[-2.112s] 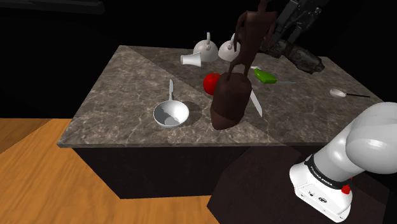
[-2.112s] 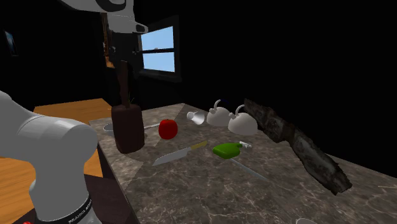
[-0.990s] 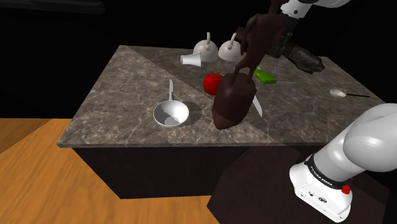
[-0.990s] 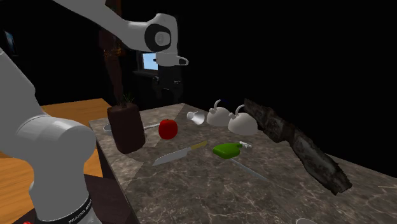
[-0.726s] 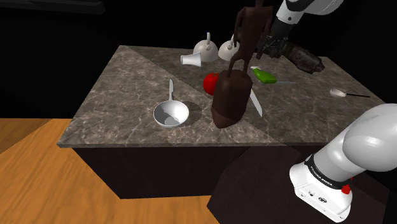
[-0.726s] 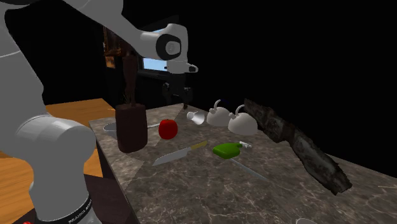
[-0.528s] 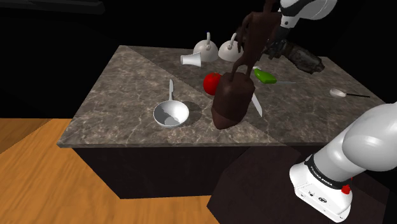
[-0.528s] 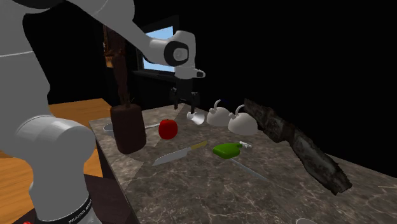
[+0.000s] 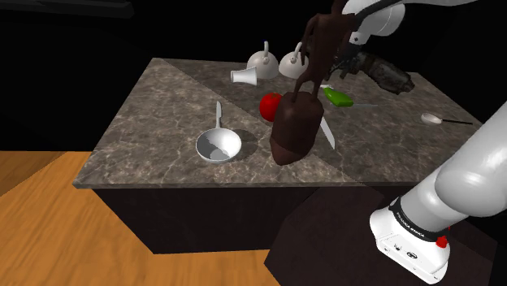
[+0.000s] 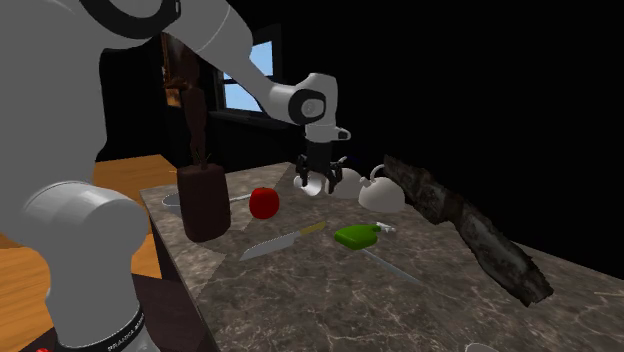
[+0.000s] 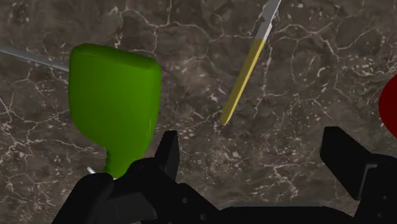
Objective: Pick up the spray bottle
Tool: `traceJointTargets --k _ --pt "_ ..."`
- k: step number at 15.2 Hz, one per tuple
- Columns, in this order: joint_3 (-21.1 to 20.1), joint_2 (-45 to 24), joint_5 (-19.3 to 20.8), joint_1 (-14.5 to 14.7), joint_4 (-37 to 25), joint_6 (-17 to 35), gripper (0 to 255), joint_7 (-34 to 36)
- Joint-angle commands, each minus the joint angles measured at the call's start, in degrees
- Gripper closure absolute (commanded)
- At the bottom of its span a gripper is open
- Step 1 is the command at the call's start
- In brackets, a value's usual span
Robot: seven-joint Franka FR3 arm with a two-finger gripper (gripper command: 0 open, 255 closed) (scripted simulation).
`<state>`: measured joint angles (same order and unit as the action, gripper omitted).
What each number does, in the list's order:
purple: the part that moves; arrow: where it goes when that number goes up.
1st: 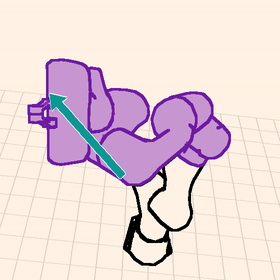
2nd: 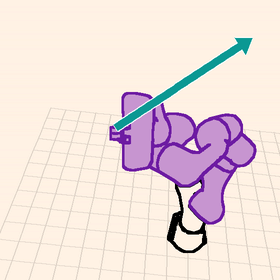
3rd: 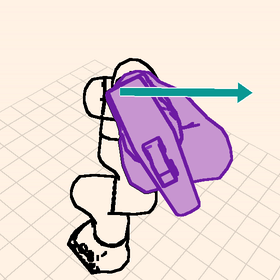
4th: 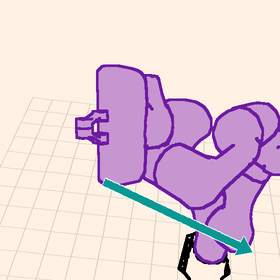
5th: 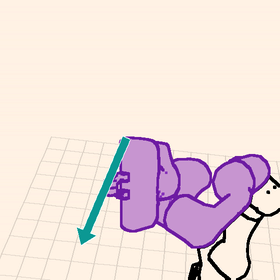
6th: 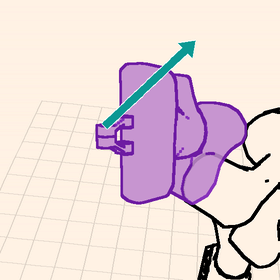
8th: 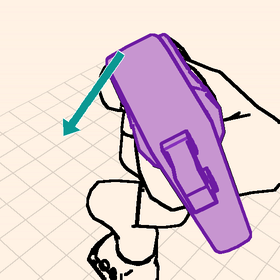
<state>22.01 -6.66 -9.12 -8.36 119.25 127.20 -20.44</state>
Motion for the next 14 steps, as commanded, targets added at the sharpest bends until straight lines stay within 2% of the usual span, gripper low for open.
traceJointTargets --k 1,8,14 --pt "0.3 -4.4 -1.8 -1.0 -2.5 1.3 0 -2.0" --pt "-0.2 -19.6 -6.8 -6.3 -15.5 1.4 0 -7.1" --pt "-1.2 -32.9 -9.3 -11.7 -30.0 -0.6 0 -9.0"
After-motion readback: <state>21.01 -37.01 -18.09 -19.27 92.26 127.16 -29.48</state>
